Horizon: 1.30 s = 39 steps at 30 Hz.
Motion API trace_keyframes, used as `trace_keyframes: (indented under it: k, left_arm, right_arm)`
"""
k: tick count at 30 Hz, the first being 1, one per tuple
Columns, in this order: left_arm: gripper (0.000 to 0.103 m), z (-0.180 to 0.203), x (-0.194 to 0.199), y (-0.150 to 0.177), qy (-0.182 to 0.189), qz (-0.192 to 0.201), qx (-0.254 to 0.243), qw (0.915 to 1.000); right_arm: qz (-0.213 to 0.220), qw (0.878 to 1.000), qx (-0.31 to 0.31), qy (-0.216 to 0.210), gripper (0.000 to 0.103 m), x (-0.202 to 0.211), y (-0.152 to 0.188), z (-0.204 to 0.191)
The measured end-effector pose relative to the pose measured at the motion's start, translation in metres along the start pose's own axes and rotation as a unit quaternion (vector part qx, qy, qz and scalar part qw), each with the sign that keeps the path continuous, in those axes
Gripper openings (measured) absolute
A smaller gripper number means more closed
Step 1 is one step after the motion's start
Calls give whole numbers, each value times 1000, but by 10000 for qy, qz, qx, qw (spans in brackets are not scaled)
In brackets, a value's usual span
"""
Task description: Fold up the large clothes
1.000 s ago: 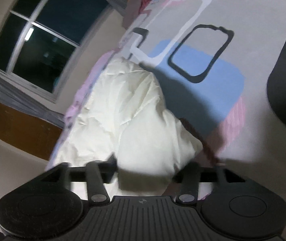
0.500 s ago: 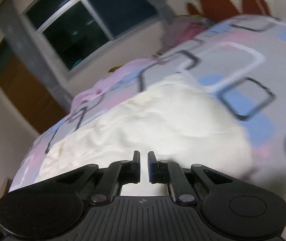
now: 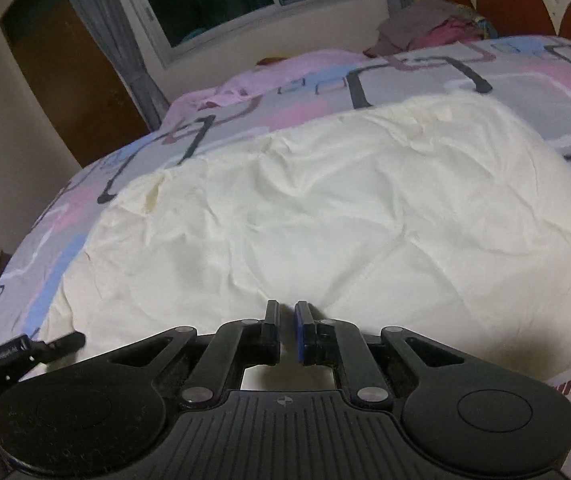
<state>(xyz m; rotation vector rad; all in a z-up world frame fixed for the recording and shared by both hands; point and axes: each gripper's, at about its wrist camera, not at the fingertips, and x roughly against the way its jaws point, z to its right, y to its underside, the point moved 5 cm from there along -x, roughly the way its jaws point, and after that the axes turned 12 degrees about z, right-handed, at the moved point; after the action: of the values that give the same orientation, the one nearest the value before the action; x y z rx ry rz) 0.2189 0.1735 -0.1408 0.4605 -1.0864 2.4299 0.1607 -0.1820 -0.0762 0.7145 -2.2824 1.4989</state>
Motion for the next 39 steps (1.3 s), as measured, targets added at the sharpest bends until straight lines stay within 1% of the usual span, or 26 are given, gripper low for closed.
trace_keyframes:
  k: [3, 6, 7, 8, 9, 10, 12, 15, 17, 20, 21, 23, 25, 26, 28, 29, 30, 31, 32, 34, 36, 39]
  left_arm:
    - [37, 4, -1, 1, 84, 45, -90, 9999]
    - [31, 12, 1, 2, 39, 136, -253, 9996]
    - [30, 14, 2, 2, 8, 157, -320, 9994]
    - [30, 15, 2, 2, -10, 158, -342, 9993]
    - [30, 16, 2, 2, -11, 161, -353, 9992]
    - [30, 17, 2, 2, -16, 165, -379, 9991]
    - [28, 20, 4, 1, -23, 200, -407, 9990]
    - [24, 36, 15, -3, 73, 411, -614, 9972]
    - [23, 51, 23, -6, 139, 565, -804, 9951]
    - [22, 83, 35, -10, 296, 798, -993, 9914]
    - [22, 96, 40, -11, 376, 879, -1073, 9896]
    - [22, 129, 47, -9, 553, 996, -1402, 9835]
    - [22, 166, 50, -3, 735, 1020, -1850, 9747]
    - [22, 185, 49, 2, 819, 972, -2074, 9700]
    - [22, 220, 47, 14, 970, 849, -2488, 9600]
    - [22, 235, 44, 21, 1035, 771, -2632, 9561]
    - [22, 248, 41, 30, 1084, 723, -2732, 9531]
    - [22, 261, 37, 39, 1162, 655, -2790, 9510]
    - [22, 272, 32, 48, 1251, 593, -2819, 9494]
    - [22, 295, 20, 69, 1443, 458, -2836, 9469]
    - [22, 313, 10, 89, 1583, 275, -2887, 9438]
    - [22, 342, -8, 125, 1773, -153, -3015, 9367]
  right_arm:
    - [-154, 9996, 229, 108, 9, -20, 8, -4]
    - [-257, 9989, 322, 212, 9, -27, 12, -4]
    - [-195, 9994, 222, 206, 9, -23, 9, -5]
    - [-57, 9999, 102, 50, 9, -17, 4, -7]
    - [-19, 9999, 136, -32, 9, -14, 2, -10]
    - [-133, 9996, 229, -30, 9, -17, 3, -12]
    - [-460, 9988, 186, 4, 9, -31, 13, -5]
    - [-558, 9984, 34, -56, 8, -46, 22, 9]
    - [-598, 9981, -36, -110, 0, -52, 24, 21]
    - [-707, 9967, -197, -348, 0, -58, 24, 36]
    - [-760, 9959, -251, -429, 0, -60, 23, 40]
    - [-829, 9947, -206, -563, 0, -61, 22, 43]
    - [-933, 9931, -151, -691, 0, -59, 16, 47]
    - [-869, 9937, -205, -674, 0, -53, 11, 49]
    - [-287, 9963, -398, -701, 0, -29, -10, 65]
    - [-55, 9968, -514, -604, 0, -18, -21, 79]
    - [129, 9966, -701, -408, 0, -7, -32, 100]
    - [263, 9954, -881, -265, 4, 3, -41, 119]
    - [382, 9938, -1035, -125, 35, 11, -48, 137]
    - [789, 9876, -1353, 110, 74, 34, -65, 177]
    - [935, 9843, -1475, 241, 74, 51, -72, 204]
    - [1120, 9779, -1712, 429, 74, 77, -77, 239]
